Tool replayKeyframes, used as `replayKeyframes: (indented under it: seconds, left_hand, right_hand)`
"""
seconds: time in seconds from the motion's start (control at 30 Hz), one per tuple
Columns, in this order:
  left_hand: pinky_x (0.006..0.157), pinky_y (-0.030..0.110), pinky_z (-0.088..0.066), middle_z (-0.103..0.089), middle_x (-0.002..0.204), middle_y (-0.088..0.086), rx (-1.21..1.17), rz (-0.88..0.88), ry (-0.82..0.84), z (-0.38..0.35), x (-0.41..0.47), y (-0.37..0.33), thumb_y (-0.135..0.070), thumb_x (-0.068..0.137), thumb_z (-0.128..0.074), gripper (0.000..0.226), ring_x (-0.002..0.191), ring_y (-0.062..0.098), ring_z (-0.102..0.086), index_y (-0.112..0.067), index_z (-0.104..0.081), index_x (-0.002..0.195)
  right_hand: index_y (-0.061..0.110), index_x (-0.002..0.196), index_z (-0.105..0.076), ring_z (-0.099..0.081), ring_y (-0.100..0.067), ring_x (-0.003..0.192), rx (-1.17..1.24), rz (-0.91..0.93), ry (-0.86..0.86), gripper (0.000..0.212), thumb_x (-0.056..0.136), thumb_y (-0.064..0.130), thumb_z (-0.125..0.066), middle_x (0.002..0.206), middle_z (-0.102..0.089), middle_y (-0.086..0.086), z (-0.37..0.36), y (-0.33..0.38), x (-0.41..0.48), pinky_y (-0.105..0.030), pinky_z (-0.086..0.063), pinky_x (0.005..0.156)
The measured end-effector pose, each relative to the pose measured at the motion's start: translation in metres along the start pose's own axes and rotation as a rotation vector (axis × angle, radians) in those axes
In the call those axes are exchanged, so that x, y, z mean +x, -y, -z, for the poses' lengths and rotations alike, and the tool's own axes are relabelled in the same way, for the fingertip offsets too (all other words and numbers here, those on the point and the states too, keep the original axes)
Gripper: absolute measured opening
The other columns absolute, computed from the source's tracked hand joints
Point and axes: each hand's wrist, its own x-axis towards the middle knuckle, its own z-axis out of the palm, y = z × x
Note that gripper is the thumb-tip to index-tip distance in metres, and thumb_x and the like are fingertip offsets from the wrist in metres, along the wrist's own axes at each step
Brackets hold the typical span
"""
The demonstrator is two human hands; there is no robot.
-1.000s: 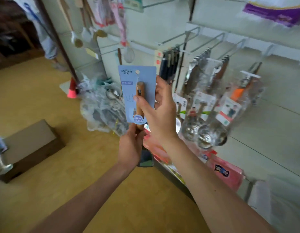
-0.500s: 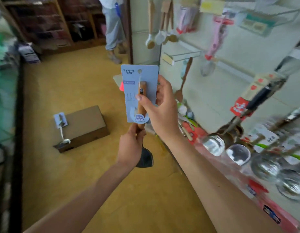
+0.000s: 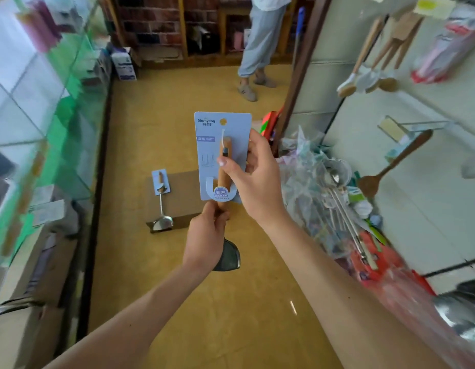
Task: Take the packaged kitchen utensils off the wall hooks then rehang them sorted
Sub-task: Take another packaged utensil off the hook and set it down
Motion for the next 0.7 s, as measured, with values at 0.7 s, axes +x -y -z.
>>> replayKeyframes:
  seconds: [0.7]
  left_hand:
    - [0.073, 0.04, -0.056, -0.067, 0.088, -0.011, 0.013, 0.144, -0.166, 0.064, 0.132, 0.09, -0.014, 0.101, -0.05, 0.007, 0.081, 0.01, -0.065, -0.018, -0.055, 0.099]
  right_hand:
    - [0.02, 0.131, -0.05, -0.064, -0.005, 0.112, 0.082, -0.033, 0.195, 0.049, 0.089, 0.013, -0.073, 0.12, -0.064, 0.017, -0.139, -0.071, 0.124, -0.025, -0.054, 0.085]
